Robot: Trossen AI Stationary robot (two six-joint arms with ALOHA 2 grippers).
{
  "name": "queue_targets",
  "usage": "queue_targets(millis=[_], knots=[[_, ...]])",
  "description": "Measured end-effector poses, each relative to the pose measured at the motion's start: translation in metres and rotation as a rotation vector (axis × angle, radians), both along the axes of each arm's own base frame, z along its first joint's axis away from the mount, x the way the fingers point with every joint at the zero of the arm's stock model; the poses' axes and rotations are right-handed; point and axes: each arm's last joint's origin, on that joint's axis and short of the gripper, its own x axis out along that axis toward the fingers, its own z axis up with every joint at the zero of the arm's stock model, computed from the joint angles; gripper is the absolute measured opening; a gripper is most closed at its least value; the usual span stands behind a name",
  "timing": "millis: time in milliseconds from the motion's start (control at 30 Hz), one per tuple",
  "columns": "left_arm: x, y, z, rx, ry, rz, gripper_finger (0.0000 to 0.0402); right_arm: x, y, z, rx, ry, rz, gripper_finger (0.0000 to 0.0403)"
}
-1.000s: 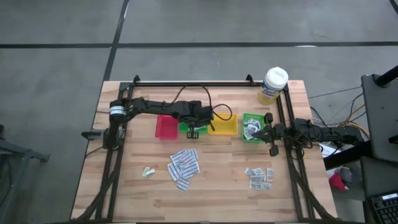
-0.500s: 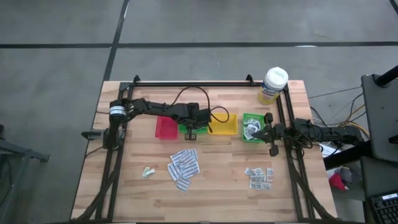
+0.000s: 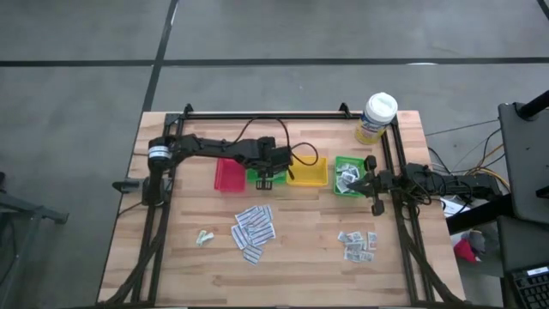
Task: Pick & Place First Aid Supplies
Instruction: Put the green bandage into the left green bin
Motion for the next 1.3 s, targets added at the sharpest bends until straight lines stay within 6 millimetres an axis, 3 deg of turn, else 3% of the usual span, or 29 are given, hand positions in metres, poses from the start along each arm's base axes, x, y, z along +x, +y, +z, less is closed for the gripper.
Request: queue_targets(millis=[300,533,700,967,1300], knots=[[-0.020,-0.009,0.061,-0.029,-0.018,0.093,0.0143,0.000,0.000,0.000,0.000,0.000,0.000,0.0008],[-0.060,-0.029,0.101,-0.193,0.028,0.395,0.0142,0.000,0.000,0.000,0.000,0.000,0.000,0.0008],[-0.085,-0.049,0.114,-0.404,0.047,0.616,0.0142,0.000,0.000,0.000,0.000,0.001,0.000,0.0008],[-0.108,-0.092,0.110,-0.466,0.060,0.750,0.0142,0.000,0.000,0.000,0.000,0.001,0.000,0.0008],[-0.123,-0.141,0.071,-0.448,0.180,0.724,0.0142,0.000,0.000,0.000,0.000,0.001,0.000,0.0008]])
